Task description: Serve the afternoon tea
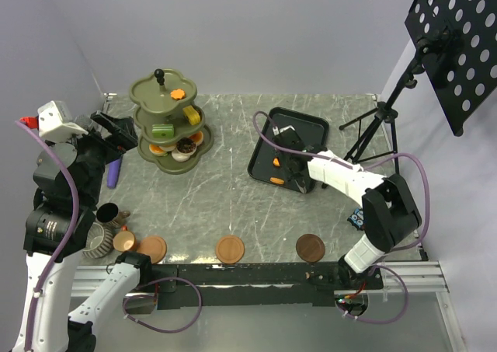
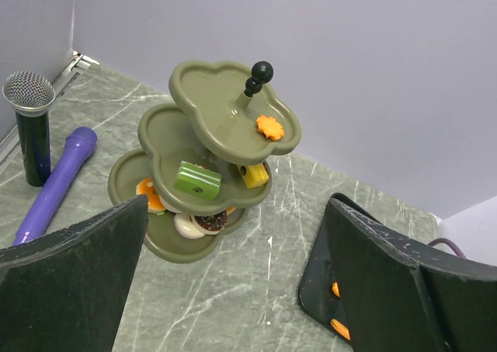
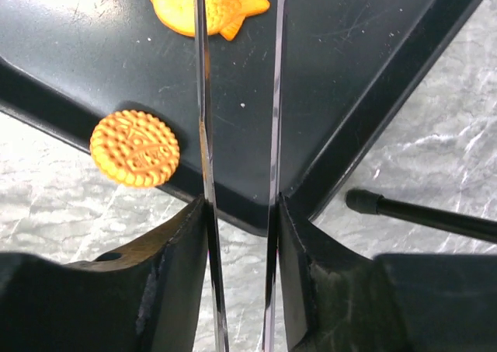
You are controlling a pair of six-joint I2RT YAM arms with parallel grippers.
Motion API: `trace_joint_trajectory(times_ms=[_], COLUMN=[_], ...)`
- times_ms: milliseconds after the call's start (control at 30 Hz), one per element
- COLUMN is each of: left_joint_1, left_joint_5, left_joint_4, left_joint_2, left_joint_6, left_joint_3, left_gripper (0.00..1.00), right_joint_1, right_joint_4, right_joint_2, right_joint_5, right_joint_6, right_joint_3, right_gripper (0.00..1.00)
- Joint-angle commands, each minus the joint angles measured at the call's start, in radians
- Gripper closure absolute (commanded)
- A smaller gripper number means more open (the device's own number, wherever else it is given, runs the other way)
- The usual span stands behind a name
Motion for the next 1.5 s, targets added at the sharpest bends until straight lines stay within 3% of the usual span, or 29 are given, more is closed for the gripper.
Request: trace_joint_trajectory(times_ms=[0, 233, 467, 733, 1133, 1467], left_joint_1=[-0.001, 0.0, 0.002, 0.005, 0.008, 0.011], left_joint_5=[-0.01, -0.031, -0.046, -0.042, -0.06, -0.039], left_joint_4=[0.034, 0.038, 0.047, 0.054, 0.049, 0.038], left_joint_2=[0.006, -0.002, -0.002, 0.001, -0.014, -0.002], left_joint_6=[-0.006, -0.005, 0.001, 0.007, 0.006, 0.012], left_joint_3=[0.021, 0.02, 0.02, 0.018, 0.005, 0.006], left_gripper=[0.0, 0.0, 0.0, 0.0, 0.0, 0.0], right_joint_1=[-0.008, 0.012, 0.162, 0.306, 0.325, 0.329], right_joint_4=[0.019, -0.035, -0.059, -0.05, 0.054, 0.14], right_joint_2=[0.022, -0.076, -0.142, 0.029, 0.068, 0.221], right_joint_5=[0.011, 0.049, 0.102, 0.111, -0.065, -0.096], right_joint_6=[-0.017, -0.037, -0.092, -0.145, -0.068, -0.172], right_joint_3=[0.065, 0.161, 0.345, 0.635, 0.339, 0.341], right_gripper=[0.59, 0.66, 0.67, 0.66, 0.59, 0.51])
